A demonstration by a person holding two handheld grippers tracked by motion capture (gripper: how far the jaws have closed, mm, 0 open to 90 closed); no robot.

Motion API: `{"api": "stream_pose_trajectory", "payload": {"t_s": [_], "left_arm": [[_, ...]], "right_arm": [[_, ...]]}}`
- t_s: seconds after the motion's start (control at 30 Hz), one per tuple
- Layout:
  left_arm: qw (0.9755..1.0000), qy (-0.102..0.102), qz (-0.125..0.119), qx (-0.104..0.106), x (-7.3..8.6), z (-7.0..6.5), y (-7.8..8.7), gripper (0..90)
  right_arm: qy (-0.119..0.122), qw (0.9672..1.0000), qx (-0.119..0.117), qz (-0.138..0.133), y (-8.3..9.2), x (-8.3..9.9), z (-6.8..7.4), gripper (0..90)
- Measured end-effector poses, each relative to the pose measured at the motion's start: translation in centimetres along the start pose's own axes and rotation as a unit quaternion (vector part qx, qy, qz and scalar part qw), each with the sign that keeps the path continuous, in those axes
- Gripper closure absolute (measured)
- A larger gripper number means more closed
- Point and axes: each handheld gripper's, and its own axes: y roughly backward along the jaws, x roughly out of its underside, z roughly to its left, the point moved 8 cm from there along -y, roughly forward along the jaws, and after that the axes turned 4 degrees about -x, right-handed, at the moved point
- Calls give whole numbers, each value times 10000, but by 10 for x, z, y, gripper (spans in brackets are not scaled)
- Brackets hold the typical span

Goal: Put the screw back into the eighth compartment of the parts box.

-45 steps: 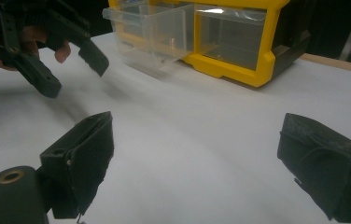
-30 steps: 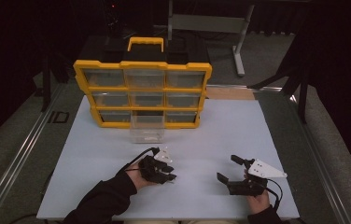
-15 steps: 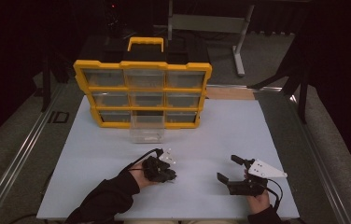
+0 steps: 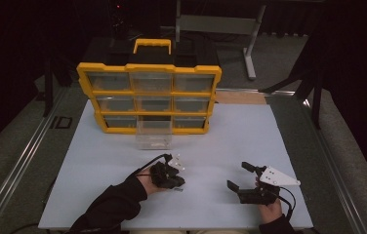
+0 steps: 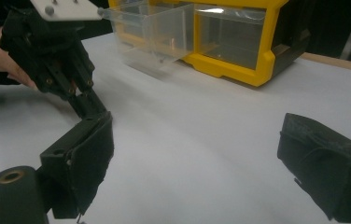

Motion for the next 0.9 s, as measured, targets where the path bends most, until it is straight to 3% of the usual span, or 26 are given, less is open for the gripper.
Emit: {"api": "stream_pose_trajectory", "payload": {"t_s": [0.1,0.9], "left_arm": [[9999,-33,-90,75,-1,-2,4,840],[9995,-225,129,191,4,-11,-4,835]], "right_arm": [[-16,10000,12,-3,0,0,-1,108],[-7,10000,8,12,0,0,0,108]]}}
